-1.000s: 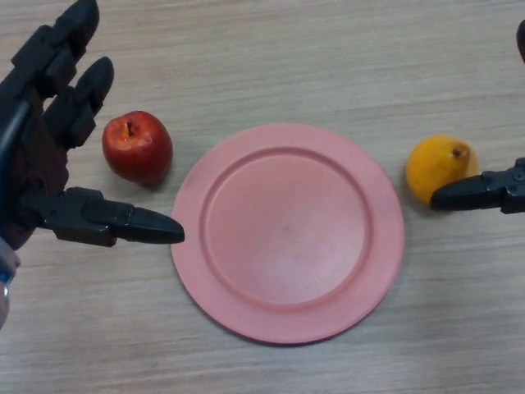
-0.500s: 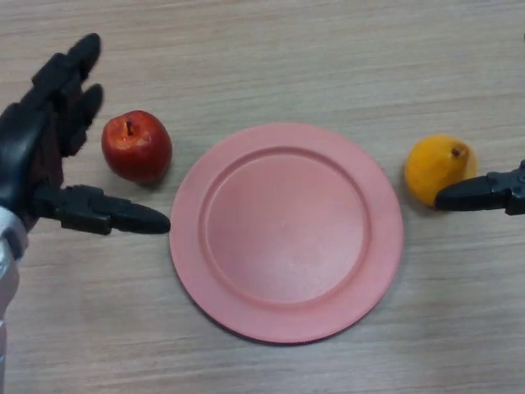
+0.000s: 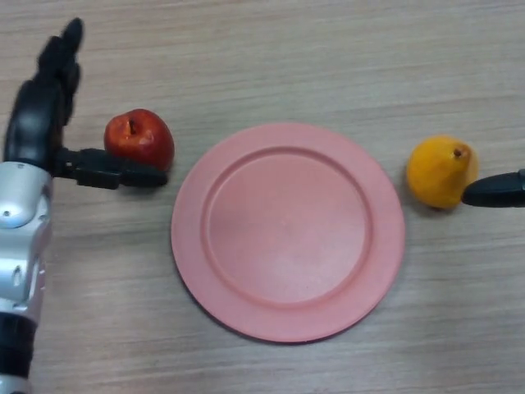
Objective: Pick up the red apple and place it on the plate
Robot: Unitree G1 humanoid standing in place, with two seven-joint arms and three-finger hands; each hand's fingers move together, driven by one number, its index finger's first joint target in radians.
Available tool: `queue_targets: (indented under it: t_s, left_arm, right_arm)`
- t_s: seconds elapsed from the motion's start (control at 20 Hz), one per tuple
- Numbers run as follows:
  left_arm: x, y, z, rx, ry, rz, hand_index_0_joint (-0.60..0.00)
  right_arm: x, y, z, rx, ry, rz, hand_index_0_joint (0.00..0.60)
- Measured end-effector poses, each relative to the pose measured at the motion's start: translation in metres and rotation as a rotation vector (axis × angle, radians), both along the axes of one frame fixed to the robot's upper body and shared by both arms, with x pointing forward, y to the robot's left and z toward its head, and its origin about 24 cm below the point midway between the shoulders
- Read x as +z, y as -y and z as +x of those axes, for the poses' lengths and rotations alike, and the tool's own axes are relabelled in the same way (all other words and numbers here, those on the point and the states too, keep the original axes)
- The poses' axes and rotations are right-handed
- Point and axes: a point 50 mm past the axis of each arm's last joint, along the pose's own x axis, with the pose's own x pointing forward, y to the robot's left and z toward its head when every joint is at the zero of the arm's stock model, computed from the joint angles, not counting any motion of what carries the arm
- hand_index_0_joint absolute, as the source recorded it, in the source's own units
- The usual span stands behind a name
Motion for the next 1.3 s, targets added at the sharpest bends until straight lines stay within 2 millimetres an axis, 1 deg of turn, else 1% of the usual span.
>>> queue_targets:
  t_s: [0.1,0.15,0.3,0.35,0.4,0.45,0.5,0.55,0.65,0.8,0.85,0.9,0.95,1.0,1.05,1.1,1.15,1.2,1.25,1.3]
  left_arm:
    - [-0.008,0.003,0.006,0.012,-0.036,-0.015,0.000]
    - [-0.016,0.005,0.008,0.017,-0.064,0.028,0.000]
    - [-0.039,0.010,0.009,0.026,-0.139,0.033,0.000]
    - [-0.045,0.011,0.009,0.023,-0.146,0.037,0.000]
    - [-0.045,0.012,0.010,0.012,-0.116,0.070,0.000]
    - [-0.044,0.014,0.010,-0.006,-0.094,0.111,-0.149]
    - [-0.044,0.017,0.011,-0.019,-0.082,0.119,-0.249]
    - [-0.045,0.019,0.011,-0.041,-0.064,0.152,-0.400]
    - [-0.046,0.021,0.011,-0.054,-0.024,0.221,-0.599]
    - [-0.046,0.021,0.009,-0.059,-0.011,0.223,-0.600]
    - [-0.047,0.021,0.007,-0.046,0.003,0.248,-0.600]
    - [-0.047,0.020,0.005,-0.010,0.032,0.296,-0.600]
    - [-0.042,0.016,0.003,0.047,0.090,0.312,-0.600]
    - [-0.034,0.015,0.001,0.074,0.148,0.334,-0.600]
    - [-0.018,0.014,-0.003,0.077,0.247,0.428,-0.600]
    - [-0.006,0.014,-0.008,0.072,0.316,0.459,-0.600]
    - [0.010,0.019,-0.019,0.052,0.398,0.426,-0.600]
    - [0.017,0.026,-0.029,0.000,0.409,0.364,-0.600]
    - [0.021,0.038,-0.040,-0.088,0.391,0.294,-0.600]
    - [0.021,0.046,-0.049,-0.139,0.337,0.245,-0.600]
  right_arm:
    - [0.003,0.002,-0.001,-0.005,0.010,-0.014,0.000]
    - [0.003,0.002,-0.001,-0.012,0.010,-0.018,0.000]
    - [0.003,0.001,-0.001,-0.006,0.010,-0.020,0.000]
    - [0.003,0.001,-0.001,-0.004,0.011,-0.027,0.000]
    - [0.004,0.002,-0.002,-0.017,0.018,-0.042,0.000]
    - [0.005,0.001,-0.003,-0.024,0.026,-0.049,0.000]
    - [0.006,0.001,-0.003,-0.023,0.029,-0.050,0.000]
    - [0.006,0.001,-0.003,-0.021,0.029,-0.050,0.000]
    - [0.008,0.000,-0.003,-0.019,0.038,-0.051,0.000]
    - [0.009,0.000,-0.003,-0.017,0.043,-0.055,0.000]
    - [0.009,0.001,-0.003,-0.029,0.043,-0.068,0.000]
    - [0.009,0.002,-0.003,-0.042,0.044,-0.077,0.000]
    - [0.009,0.002,-0.003,-0.043,0.046,-0.077,0.000]
    - [0.009,0.002,-0.003,-0.043,0.045,-0.076,0.000]
    - [0.010,0.001,-0.003,-0.037,0.046,-0.076,0.000]
    - [0.010,0.001,-0.003,-0.037,0.046,-0.076,0.000]
    - [0.011,0.001,-0.002,-0.037,0.051,-0.074,0.000]
    - [0.012,0.002,-0.002,-0.039,0.057,-0.073,0.000]
    - [0.014,0.001,-0.002,-0.036,0.063,-0.072,0.000]
    - [0.015,0.001,-0.002,-0.035,0.068,-0.072,0.000]
